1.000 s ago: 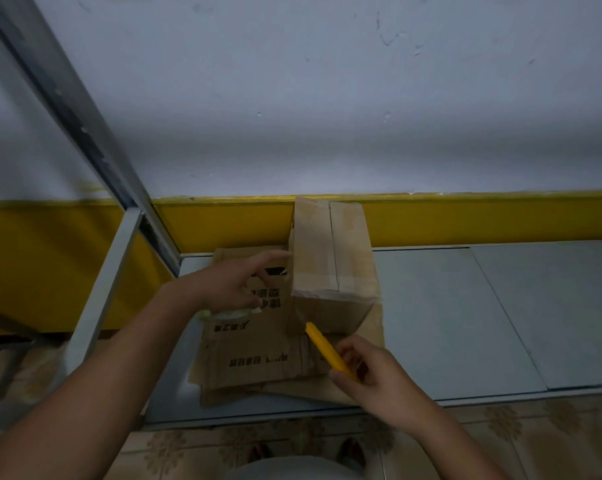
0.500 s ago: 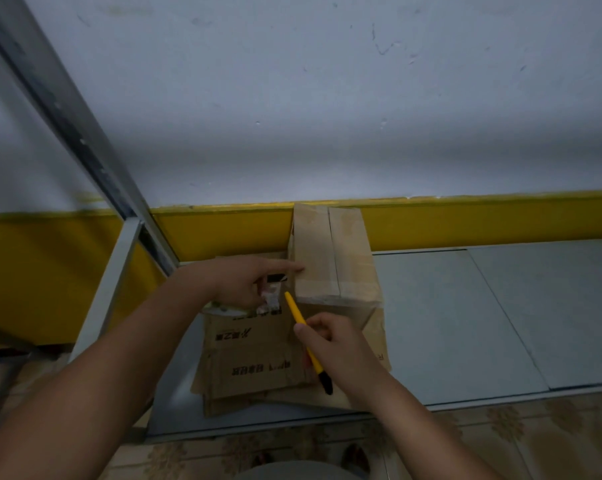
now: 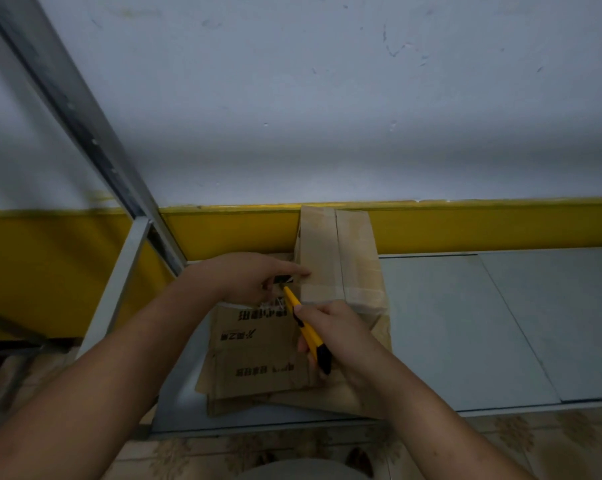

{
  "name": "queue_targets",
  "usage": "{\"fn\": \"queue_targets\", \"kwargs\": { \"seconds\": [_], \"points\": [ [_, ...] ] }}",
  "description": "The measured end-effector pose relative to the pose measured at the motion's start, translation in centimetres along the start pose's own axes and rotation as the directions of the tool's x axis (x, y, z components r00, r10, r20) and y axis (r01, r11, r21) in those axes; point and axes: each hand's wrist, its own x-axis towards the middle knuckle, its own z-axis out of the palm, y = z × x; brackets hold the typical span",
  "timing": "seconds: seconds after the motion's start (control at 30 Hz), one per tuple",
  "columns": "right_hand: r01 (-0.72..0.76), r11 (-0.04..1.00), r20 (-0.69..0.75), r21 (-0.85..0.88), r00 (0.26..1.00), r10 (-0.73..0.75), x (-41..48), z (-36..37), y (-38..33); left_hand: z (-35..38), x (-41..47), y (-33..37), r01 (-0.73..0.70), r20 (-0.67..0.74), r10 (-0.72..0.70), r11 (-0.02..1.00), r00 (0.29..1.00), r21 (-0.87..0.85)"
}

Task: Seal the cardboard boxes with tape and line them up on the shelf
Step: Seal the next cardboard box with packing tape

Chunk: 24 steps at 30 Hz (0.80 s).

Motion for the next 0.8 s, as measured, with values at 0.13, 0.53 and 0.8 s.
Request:
{"fn": "queue_targets", "kwargs": {
  "seconds": [0.13,0.53,0.8],
  "points": [
    [-0.052,0.999,0.037,-0.012,0.998,0.052,0.3,-0.2,-1.5,-0.1,0.1,0.1,0.011,0.010,-0.011,0.999,1.000,0.031],
    [-0.031,0.999,0.044,-0.036,0.999,0.033,-1.2,-0.1,1.1,-0.1,-0.2,0.1,0.007,0.022,-0.009,0.999,1.000,0.050],
    [-0.006,1.000,0.011,0.026,1.000,0.006,-1.5,0.5,2.9,0.1,-0.1,0.3,0.016,0.010,-0.017,0.999,1.000,0.050]
  ]
}}
